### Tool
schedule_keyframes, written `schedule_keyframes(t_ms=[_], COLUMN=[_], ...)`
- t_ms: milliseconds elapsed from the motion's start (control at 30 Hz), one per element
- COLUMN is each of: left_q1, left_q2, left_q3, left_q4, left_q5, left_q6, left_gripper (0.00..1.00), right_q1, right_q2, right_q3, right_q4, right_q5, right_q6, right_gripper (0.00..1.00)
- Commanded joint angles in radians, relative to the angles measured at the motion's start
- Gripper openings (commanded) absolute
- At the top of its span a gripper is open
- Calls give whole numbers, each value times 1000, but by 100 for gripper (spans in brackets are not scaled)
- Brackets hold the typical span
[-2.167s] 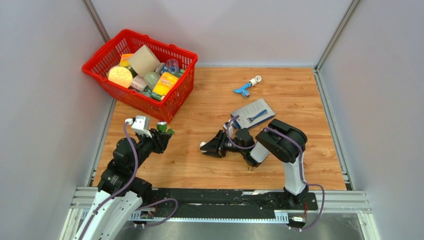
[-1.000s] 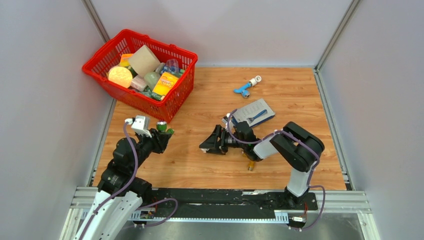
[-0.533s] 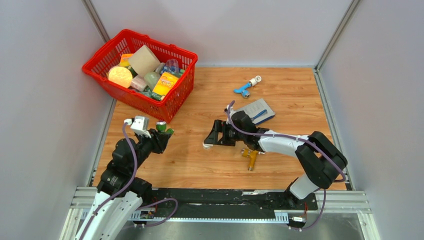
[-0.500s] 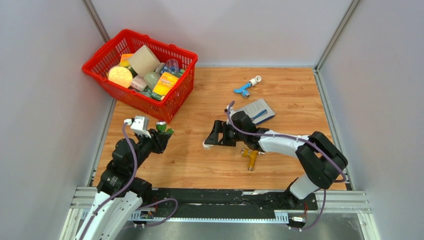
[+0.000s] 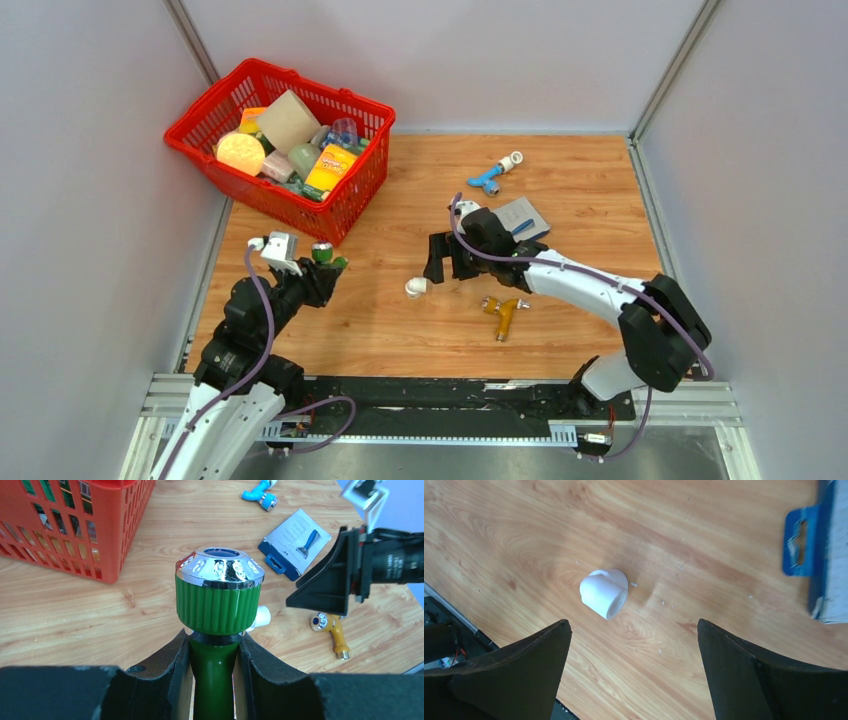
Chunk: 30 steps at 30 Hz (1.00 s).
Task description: Install the water faucets
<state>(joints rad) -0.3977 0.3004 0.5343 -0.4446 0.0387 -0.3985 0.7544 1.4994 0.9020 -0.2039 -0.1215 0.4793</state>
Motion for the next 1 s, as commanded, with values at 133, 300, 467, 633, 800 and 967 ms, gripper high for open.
schedule_keyframes(t_ms=[133, 300, 467, 633, 800, 967], left_q1=[5, 7, 5, 5, 5, 5], left_q2=[-9, -17, -35, -46, -86, -99], left_q3=[21, 29, 44, 73, 44, 32], left_q4=[52, 38, 23, 6, 38, 50], left_q5=[-7, -11, -19, -19, -36, -78], left_q6=[10, 15, 35, 82, 75, 62], left_gripper=[0, 0, 0, 0, 0, 0], right_q1=[-9, -10, 83, 164, 215, 215], right_q2=[-149, -122, -19, 132, 283, 366], right_q3=[26, 92, 205, 339, 463, 503], right_q4=[11, -19, -92, -231, -362, -379], right_q5=[96, -10, -66, -72, 17, 55], right_q6=[-238, -372, -583, -743, -826, -850], right_gripper=[100, 100, 98, 93, 86, 80])
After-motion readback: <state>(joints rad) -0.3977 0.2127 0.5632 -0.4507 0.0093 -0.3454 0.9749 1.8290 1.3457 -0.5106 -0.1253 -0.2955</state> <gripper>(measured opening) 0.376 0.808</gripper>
